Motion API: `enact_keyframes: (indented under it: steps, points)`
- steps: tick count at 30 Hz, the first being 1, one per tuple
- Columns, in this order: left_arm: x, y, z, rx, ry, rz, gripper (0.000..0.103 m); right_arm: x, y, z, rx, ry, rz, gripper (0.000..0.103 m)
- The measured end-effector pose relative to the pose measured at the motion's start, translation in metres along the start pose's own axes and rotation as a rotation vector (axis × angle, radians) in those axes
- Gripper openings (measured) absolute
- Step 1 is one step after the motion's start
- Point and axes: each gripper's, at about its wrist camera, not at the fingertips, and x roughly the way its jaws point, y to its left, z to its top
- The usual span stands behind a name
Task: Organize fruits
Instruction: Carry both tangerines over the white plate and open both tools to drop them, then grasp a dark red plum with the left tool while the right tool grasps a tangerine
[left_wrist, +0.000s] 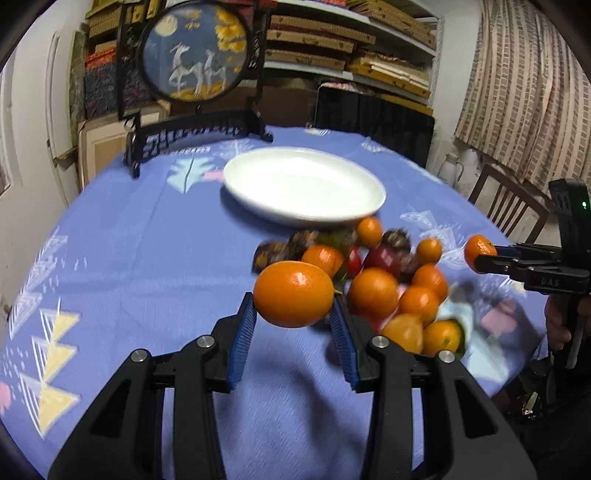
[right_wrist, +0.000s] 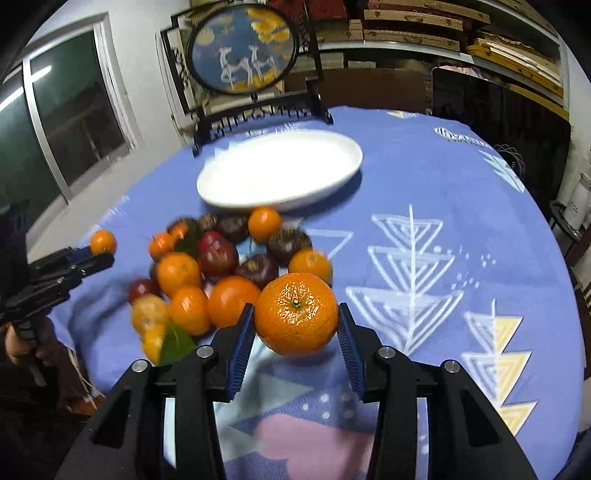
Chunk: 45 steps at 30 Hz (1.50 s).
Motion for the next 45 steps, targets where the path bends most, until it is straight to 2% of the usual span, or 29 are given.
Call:
enact_keyframes:
  steps: [4,7,11,17,18,19,20,21,22,24,26,29,35,39,45]
  points:
    - [0.014,-0.008,0.041,0.035,0.004,-0.014,0.04,0.0,-0.003,0.037,-0.005,-0.019,0.007,0.045]
    - [0.043,-0.008,0.074,0.03,0.029,-0.025,0.04,0.014,-0.004,0.07,-0.008,-0.026,0.023,0.045]
    - [0.102,-0.001,0.112,0.008,0.111,-0.036,0.04,0.063,-0.011,0.114,0.021,0.019,0.058,0.045]
    - [0.182,0.01,0.135,-0.005,0.224,-0.008,0.04,0.14,-0.018,0.15,0.035,0.08,0.034,0.045]
    - [0.191,0.012,0.139,-0.004,0.236,-0.003,0.041,0.147,-0.019,0.155,0.04,0.068,0.03,0.046]
    - [0.198,0.016,0.144,-0.008,0.237,0.015,0.042,0.152,-0.021,0.16,0.043,0.049,0.02,0.056]
    - [0.2,0.019,0.148,-0.019,0.225,0.032,0.053,0.153,-0.022,0.165,0.046,0.018,-0.003,0.063]
    - [0.199,0.023,0.15,-0.033,0.207,0.044,0.06,0.151,-0.024,0.167,0.054,-0.005,-0.018,0.069]
    - [0.19,0.028,0.151,-0.058,0.169,0.056,0.071,0.147,-0.026,0.168,0.064,-0.027,-0.019,0.069]
    - [0.174,0.031,0.15,-0.068,0.126,0.059,0.078,0.134,-0.025,0.162,0.061,-0.042,-0.011,0.069]
    - [0.153,0.029,0.142,-0.05,0.099,0.066,0.078,0.116,-0.022,0.151,0.05,-0.065,-0.024,0.069]
    - [0.121,0.02,0.12,-0.018,0.082,0.03,0.078,0.091,-0.017,0.126,0.042,-0.065,-0.02,0.069]
    - [0.065,-0.01,0.05,0.097,0.101,-0.007,0.078,0.049,-0.009,0.062,0.036,-0.038,-0.009,0.069]
    - [0.04,-0.018,0.009,0.11,0.122,-0.039,0.078,0.028,-0.011,0.027,0.074,-0.037,-0.003,0.069]
    - [0.024,-0.03,-0.028,0.146,0.132,-0.003,0.078,0.009,-0.02,-0.015,0.162,-0.043,0.01,0.069]
